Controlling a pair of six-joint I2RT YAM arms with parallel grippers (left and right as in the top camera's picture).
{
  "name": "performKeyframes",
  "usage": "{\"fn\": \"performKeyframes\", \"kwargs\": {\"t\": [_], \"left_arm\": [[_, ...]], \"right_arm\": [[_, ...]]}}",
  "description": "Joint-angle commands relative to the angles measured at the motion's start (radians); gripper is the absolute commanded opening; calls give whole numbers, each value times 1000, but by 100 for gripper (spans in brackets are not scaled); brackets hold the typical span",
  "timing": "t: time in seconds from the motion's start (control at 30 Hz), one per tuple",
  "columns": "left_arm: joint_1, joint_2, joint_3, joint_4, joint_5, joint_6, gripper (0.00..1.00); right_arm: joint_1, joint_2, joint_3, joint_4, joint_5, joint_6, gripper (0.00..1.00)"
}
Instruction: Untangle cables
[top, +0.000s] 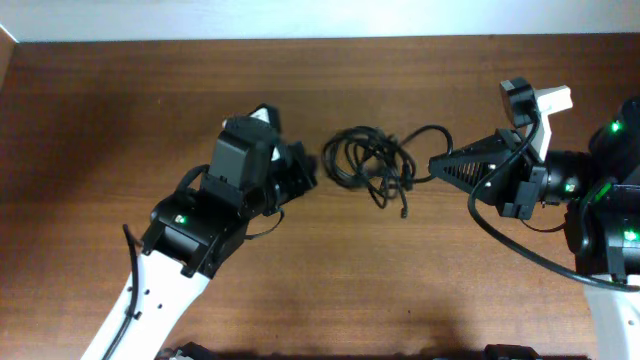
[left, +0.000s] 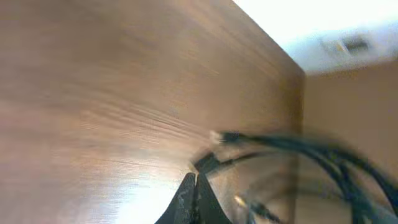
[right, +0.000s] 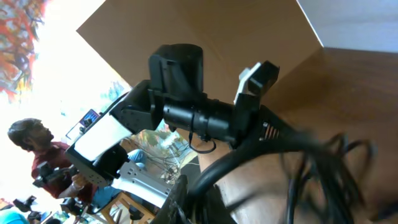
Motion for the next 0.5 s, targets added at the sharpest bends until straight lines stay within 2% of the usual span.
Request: {"fn": "performKeyframes", "kwargs": {"t": [0.0,0.1,0.17,0.23,0.33,0.4,0.43,0.47], "left_arm": [[58,5,9,-39,-145,-264,0],[85,5,9,-38,-137,-362,0],[84,5,9,-22,-117,-358,0],[83,5,9,22,-71,-217,0],[84,5,9,94,89,94,0],[84,5,9,111,194,214,10],[84,5,9,113,261,274,19],[84,5,9,113,334,343,33]], "right_arm": [[7,-27,8,10,-34,-11,4],[7,-27,8,10,-34,-11,4],[7,-27,8,10,-34,-11,4],[7,-27,8,10,-34,-11,4],[7,-27,8,10,-34,-11,4],[7,-27,8,12,-34,-11,4],[7,-27,8,18,-34,-11,4],[7,-27,8,25,-34,-11,4]]}}
